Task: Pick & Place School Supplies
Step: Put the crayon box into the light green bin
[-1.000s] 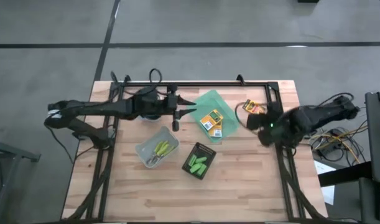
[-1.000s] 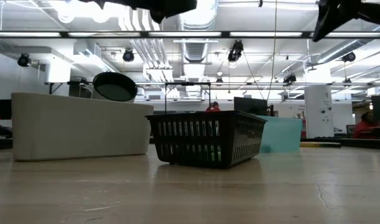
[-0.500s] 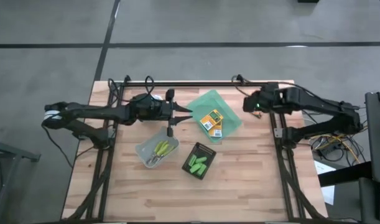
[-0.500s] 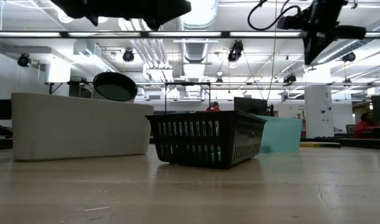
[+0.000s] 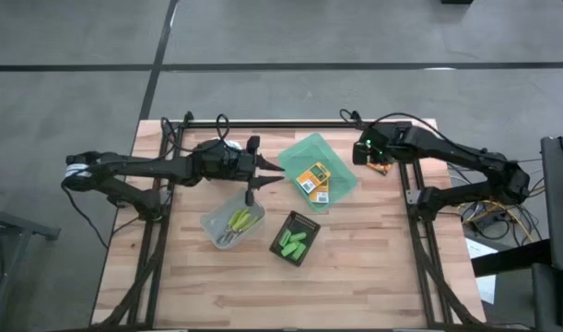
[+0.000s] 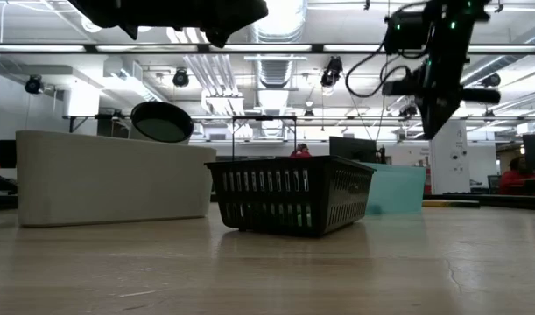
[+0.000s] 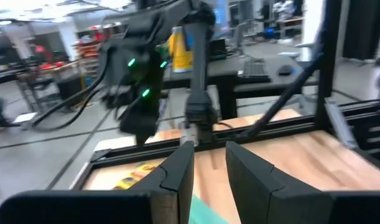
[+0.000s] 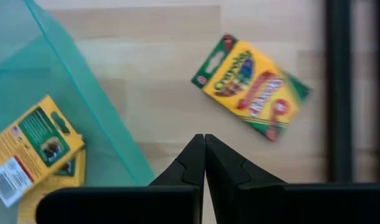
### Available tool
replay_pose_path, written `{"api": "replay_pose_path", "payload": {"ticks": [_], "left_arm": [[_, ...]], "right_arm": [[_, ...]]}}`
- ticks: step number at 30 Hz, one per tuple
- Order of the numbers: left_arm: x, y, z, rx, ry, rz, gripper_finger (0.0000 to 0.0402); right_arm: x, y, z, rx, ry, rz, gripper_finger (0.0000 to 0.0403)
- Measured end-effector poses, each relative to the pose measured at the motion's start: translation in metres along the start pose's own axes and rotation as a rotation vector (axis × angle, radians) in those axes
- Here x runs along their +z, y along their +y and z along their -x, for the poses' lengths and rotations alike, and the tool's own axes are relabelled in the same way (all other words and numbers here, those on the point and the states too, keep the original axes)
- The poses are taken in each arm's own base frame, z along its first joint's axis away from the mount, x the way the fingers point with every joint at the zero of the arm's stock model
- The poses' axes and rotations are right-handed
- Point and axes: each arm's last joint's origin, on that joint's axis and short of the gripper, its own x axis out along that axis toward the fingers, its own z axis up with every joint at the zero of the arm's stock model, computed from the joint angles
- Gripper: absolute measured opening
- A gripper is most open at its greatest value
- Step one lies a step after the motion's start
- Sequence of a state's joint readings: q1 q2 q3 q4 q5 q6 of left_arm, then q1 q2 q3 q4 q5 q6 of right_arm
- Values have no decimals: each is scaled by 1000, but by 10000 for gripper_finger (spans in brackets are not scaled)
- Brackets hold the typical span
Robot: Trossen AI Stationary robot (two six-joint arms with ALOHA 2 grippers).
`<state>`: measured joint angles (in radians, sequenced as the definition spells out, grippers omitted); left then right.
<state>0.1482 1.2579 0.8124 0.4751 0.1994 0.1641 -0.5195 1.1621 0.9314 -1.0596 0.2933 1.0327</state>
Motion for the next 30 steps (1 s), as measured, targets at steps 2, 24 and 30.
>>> {"api": "replay_pose_path", "payload": {"ticks": [2, 24, 30], "left_arm": [[0, -1, 0, -19, -3, 2, 99], [1, 0, 0, -19, -7, -27, 99], [1, 0, 0, -19, -7, -27, 99]], "right_arm": [[-1, -2, -16, 31, -4, -29, 8], [12, -50, -88, -60, -8, -298, 8], [20, -57, -96, -35, 50, -369, 8]]}}
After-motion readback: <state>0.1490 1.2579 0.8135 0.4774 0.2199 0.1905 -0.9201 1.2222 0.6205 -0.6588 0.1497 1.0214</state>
